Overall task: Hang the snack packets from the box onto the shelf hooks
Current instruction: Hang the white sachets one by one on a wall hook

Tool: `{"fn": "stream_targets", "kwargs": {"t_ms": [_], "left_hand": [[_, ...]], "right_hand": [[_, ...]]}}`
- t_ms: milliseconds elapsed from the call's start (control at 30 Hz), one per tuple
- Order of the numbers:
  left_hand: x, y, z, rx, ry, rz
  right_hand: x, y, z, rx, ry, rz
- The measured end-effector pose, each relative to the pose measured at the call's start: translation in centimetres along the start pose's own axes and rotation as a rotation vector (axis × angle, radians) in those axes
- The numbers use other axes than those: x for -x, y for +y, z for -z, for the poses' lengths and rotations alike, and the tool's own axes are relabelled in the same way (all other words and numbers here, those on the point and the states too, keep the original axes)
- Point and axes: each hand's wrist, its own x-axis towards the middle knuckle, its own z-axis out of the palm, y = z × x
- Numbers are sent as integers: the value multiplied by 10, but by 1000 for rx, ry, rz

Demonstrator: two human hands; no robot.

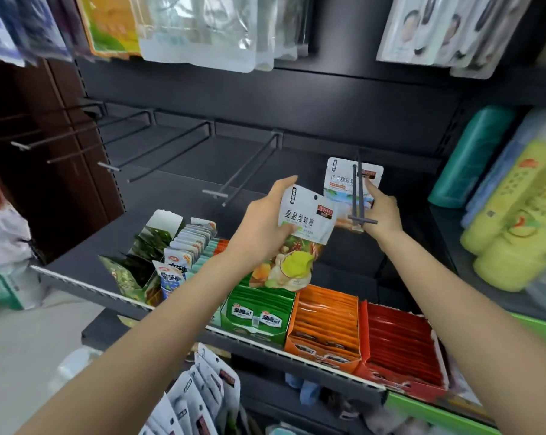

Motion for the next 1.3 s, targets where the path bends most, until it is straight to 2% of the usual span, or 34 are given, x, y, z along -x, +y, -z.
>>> {"fn": "stream_targets", "kwargs": {"t_ms": [133, 233, 300, 433, 567, 733, 867, 1067, 1300], "left_hand": [[21, 2, 4, 99, -59, -1], [37, 3, 2, 260, -110, 25], [45, 5, -3, 392, -154, 44], [55, 14, -14, 478, -145, -2], [54, 27, -22, 301, -22, -47], [45, 26, -32, 167, 35, -35], [35, 17, -38, 92, 28, 17], [19, 11, -47, 31, -11, 4], [-32, 9, -64, -14, -74, 18]], "right_hand": [[63, 5, 11, -180, 96, 94], [111, 3, 15, -379, 46, 68], [139, -1, 17, -470, 16, 121], [165, -3, 21, -488, 62, 231], [160, -2, 26, -376, 189, 255], [146, -5, 22, -265, 225, 225], [137, -6, 15, -207, 233, 187], [124, -1, 11, -98, 237, 179], [75, 4, -1, 25, 171, 159]]}}
